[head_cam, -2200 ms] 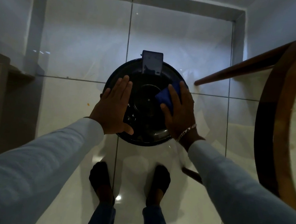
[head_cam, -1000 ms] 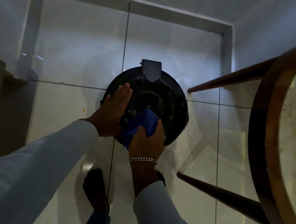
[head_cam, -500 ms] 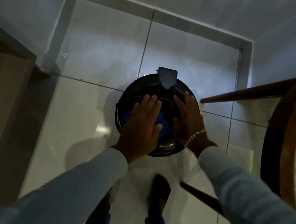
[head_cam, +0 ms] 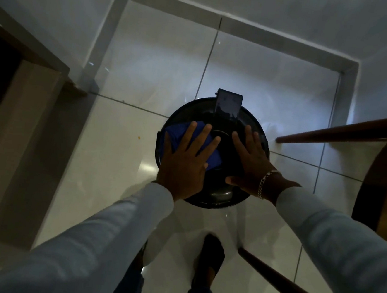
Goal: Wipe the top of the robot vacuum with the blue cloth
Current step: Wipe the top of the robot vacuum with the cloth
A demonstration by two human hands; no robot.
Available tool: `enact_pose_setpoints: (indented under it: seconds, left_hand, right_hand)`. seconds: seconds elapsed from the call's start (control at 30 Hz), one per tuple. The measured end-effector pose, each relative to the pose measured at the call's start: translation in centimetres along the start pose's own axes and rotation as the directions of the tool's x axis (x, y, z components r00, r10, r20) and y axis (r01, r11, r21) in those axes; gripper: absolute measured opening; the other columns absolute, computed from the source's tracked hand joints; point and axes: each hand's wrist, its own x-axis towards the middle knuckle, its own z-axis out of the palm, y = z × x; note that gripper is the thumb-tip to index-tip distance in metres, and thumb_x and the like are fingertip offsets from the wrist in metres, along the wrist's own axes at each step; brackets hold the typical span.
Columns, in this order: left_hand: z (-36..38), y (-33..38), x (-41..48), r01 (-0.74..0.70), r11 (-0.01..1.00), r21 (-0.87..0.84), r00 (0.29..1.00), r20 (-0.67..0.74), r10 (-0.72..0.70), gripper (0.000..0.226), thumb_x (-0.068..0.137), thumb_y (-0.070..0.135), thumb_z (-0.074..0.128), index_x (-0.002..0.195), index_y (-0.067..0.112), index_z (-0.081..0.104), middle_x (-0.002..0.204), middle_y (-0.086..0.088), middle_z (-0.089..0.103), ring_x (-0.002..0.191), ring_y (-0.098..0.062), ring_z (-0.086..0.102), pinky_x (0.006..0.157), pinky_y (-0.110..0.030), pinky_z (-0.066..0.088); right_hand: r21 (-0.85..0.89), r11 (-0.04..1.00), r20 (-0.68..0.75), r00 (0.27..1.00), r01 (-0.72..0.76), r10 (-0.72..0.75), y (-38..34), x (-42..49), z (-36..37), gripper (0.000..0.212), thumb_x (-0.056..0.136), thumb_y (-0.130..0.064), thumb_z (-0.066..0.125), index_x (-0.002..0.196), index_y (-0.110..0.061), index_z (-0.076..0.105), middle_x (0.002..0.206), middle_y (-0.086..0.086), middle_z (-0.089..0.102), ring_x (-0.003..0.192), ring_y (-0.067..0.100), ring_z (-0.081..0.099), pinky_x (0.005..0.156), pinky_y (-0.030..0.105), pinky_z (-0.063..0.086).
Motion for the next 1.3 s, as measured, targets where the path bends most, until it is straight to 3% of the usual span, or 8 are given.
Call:
enact_pose_setpoints:
  seconds: [0.3, 0.5, 0.73, 0.9, 1.03, 1.2, 1.3]
  left_hand:
    - [0.7, 0.5, -2.9, 0.035, 0.998, -0.05, 0.999, 0.01, -0.035, 0.062, 0.088, 0.03, 0.036, 0.148, 0.027, 0.02, 0.161, -0.004, 0.012, 0.149, -0.03, 0.0, 0.109, -0.062, 0.027]
    - [0.1, -1.4, -1.3, -0.024, 1.0, 0.019, 0.999, 0.025, 0.023, 0.06, 0.092, 0.039, 0.032, 0.148, 0.033, 0.013, 0.161, 0.001, 0.01, 0.149, -0.028, -0.003, 0.109, -0.066, 0.018]
    - [0.4, -0.8, 0.2, 0.113, 0.993, -0.033, 0.992, -0.052, -0.115, 0.061, 0.09, 0.035, 0.034, 0.148, 0.03, 0.017, 0.161, -0.002, 0.012, 0.149, -0.03, -0.002, 0.111, -0.069, 0.011]
    - [1.0, -1.1, -3.0, 0.046, 0.998, -0.033, 0.999, -0.005, -0.046, 0.061, 0.092, 0.036, 0.033, 0.149, 0.032, 0.012, 0.162, -0.002, 0.01, 0.149, -0.03, -0.002, 0.107, -0.065, 0.026]
    - [0.4, -2.9, -1.5, -0.03, 0.999, -0.031, 1.0, 0.0, 0.03, 0.062, 0.091, 0.037, 0.034, 0.148, 0.033, 0.012, 0.161, 0.0, 0.01, 0.149, -0.029, -0.003, 0.107, -0.063, 0.027]
    - [-0.8, -3.6, 2.3, 0.136, 0.98, -0.143, 0.989, -0.045, -0.144, 0.061, 0.091, 0.035, 0.034, 0.149, 0.03, 0.015, 0.161, -0.004, 0.009, 0.148, -0.032, 0.0, 0.111, -0.061, 0.024]
    - [-0.4, -3.2, 1.3, 0.121, 0.986, -0.113, 0.99, -0.057, -0.128, 0.059, 0.092, 0.031, 0.035, 0.148, 0.027, 0.018, 0.161, -0.006, 0.011, 0.148, -0.033, 0.0, 0.111, -0.06, 0.025]
  right_hand:
    - [-0.1, 0.995, 0.077, 0.996, -0.032, 0.04, -1.6, -0.1, -0.5, 0.121, 0.069, -0.037, 0.075, 0.144, -0.021, -0.018, 0.153, 0.014, -0.029, 0.141, 0.037, -0.022, 0.112, 0.06, 0.016]
    - [-0.103, 0.994, 0.102, 0.993, -0.048, 0.059, -2.3, 0.0, -0.5, 0.12, 0.071, -0.035, 0.075, 0.143, -0.02, -0.02, 0.151, 0.014, -0.033, 0.14, 0.037, -0.025, 0.111, 0.061, 0.016]
    - [-0.137, 0.987, 0.077, 0.992, -0.089, 0.1, -3.0, 0.4, 0.0, 0.12, 0.072, -0.036, 0.074, 0.143, -0.016, -0.02, 0.151, 0.017, -0.031, 0.14, 0.039, -0.024, 0.112, 0.062, 0.012]
    - [-0.162, 0.986, 0.099, 0.994, -0.026, 0.042, -2.8, 0.1, -0.1, 0.122, 0.07, -0.036, 0.075, 0.143, -0.019, -0.021, 0.152, 0.014, -0.032, 0.14, 0.034, -0.026, 0.114, 0.059, 0.01]
    - [-0.133, 0.99, 0.111, 0.991, -0.053, 0.068, -3.2, 0.8, -0.3, 0.121, 0.071, -0.036, 0.075, 0.143, -0.019, -0.021, 0.151, 0.014, -0.034, 0.14, 0.034, -0.026, 0.112, 0.06, 0.015]
    - [-0.116, 0.988, 0.1, 0.989, -0.097, 0.109, -3.2, 1.6, 0.1, 0.123, 0.07, -0.04, 0.075, 0.142, -0.019, -0.023, 0.151, 0.014, -0.034, 0.14, 0.035, -0.026, 0.111, 0.061, 0.015]
    - [-0.118, 0.989, 0.1, 0.99, -0.091, 0.103, -2.9, 1.6, 0.3, 0.125, 0.069, -0.041, 0.075, 0.142, -0.02, -0.023, 0.151, 0.014, -0.034, 0.139, 0.035, -0.026, 0.111, 0.061, 0.014]
